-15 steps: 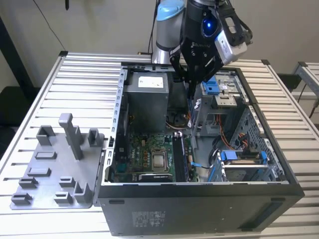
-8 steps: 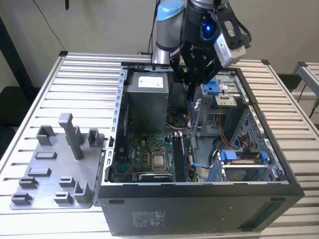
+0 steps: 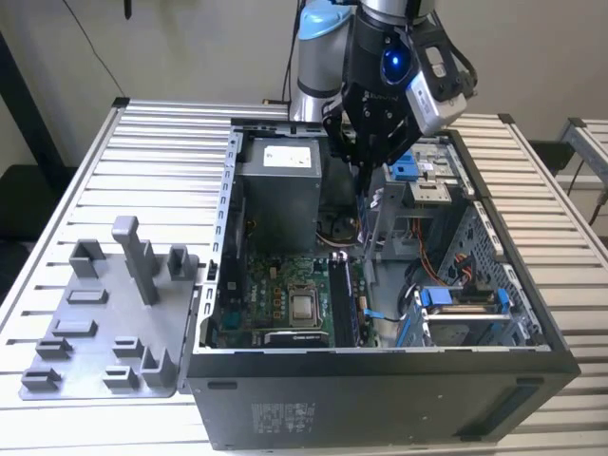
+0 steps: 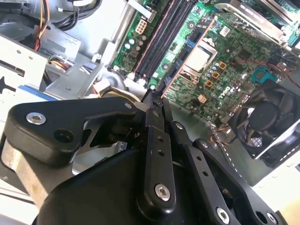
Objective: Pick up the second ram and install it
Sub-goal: 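Insert the second ram into the second slot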
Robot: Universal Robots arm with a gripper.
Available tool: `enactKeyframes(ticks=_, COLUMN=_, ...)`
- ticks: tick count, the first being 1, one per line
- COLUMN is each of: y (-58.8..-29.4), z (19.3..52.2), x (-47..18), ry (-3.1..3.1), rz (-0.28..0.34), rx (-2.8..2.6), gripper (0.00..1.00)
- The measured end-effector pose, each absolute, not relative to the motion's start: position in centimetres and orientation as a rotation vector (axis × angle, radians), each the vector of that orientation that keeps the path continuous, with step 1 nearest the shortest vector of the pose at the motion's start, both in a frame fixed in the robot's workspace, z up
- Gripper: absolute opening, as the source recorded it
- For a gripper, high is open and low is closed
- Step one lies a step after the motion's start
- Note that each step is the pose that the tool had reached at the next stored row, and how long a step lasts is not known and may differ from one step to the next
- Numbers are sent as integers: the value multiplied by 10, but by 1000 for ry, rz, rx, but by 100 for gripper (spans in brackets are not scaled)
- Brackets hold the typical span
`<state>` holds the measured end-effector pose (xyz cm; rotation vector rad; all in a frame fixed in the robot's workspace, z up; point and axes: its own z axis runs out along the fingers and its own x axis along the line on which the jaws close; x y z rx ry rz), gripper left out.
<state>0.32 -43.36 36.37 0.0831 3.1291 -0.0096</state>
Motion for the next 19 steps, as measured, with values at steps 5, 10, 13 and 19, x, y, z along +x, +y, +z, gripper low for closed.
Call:
enactKeyframes(ticks=5, y=-434, z=361, x=3, ry=3128, rz=-9, rx=84, gripper=14)
enactKeyframes(ticks=10, y=-434, z=360, x=3, ry=3126, rz=-9, rx=86, gripper=14)
enactKeyframes(ticks=13, y=-434, z=359, x=3, ry=3126, rz=-9, rx=87, gripper=14)
enactKeyframes(ticks=19, y=-434, z=356, x=3, ry=3126, rz=-9, rx=88, gripper=14)
